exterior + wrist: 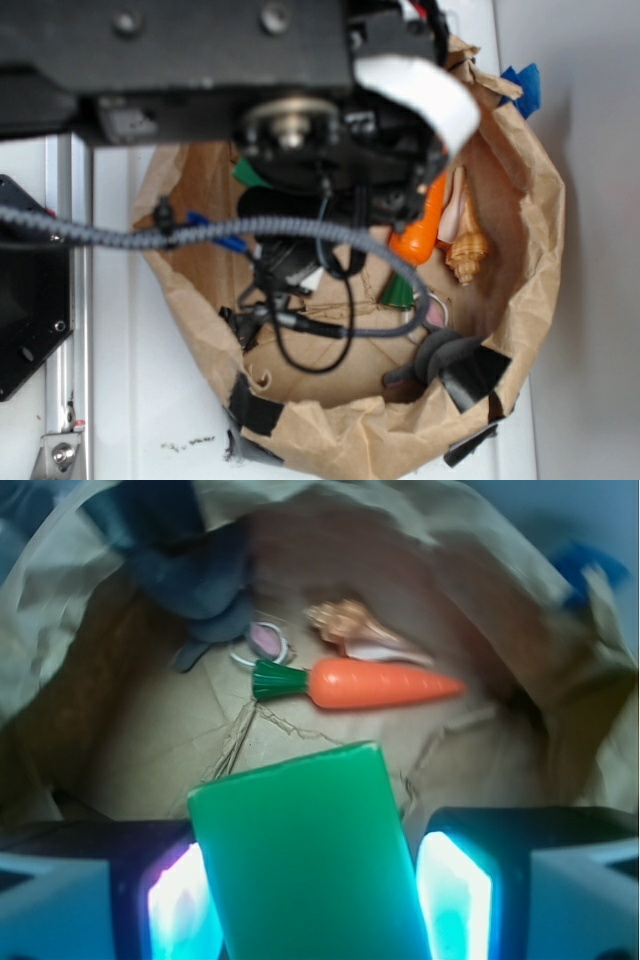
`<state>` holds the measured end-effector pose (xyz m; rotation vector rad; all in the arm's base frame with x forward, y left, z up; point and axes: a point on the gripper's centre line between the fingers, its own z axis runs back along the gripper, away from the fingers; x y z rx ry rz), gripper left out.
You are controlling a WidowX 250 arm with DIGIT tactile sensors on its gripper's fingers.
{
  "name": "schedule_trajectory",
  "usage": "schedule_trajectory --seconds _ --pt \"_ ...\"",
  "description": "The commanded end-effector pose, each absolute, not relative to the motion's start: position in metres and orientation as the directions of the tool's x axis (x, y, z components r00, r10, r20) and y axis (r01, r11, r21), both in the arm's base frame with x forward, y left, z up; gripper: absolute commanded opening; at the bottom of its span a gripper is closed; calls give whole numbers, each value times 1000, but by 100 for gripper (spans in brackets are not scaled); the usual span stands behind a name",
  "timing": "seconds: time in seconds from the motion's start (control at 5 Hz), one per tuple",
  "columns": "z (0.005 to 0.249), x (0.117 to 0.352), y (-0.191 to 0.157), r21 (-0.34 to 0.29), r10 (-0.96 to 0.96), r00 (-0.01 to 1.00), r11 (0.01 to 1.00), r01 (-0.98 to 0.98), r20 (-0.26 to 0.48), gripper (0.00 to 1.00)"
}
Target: Grab the green block.
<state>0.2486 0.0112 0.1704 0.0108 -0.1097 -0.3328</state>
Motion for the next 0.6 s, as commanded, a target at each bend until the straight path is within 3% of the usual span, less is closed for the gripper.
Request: schedule_trajectory --seconds 0.0,0.4 --pt "187 257 19 8 -157 976 987 158 149 0" --pt "184 251 16 8 -146 980 989 147 135 0"
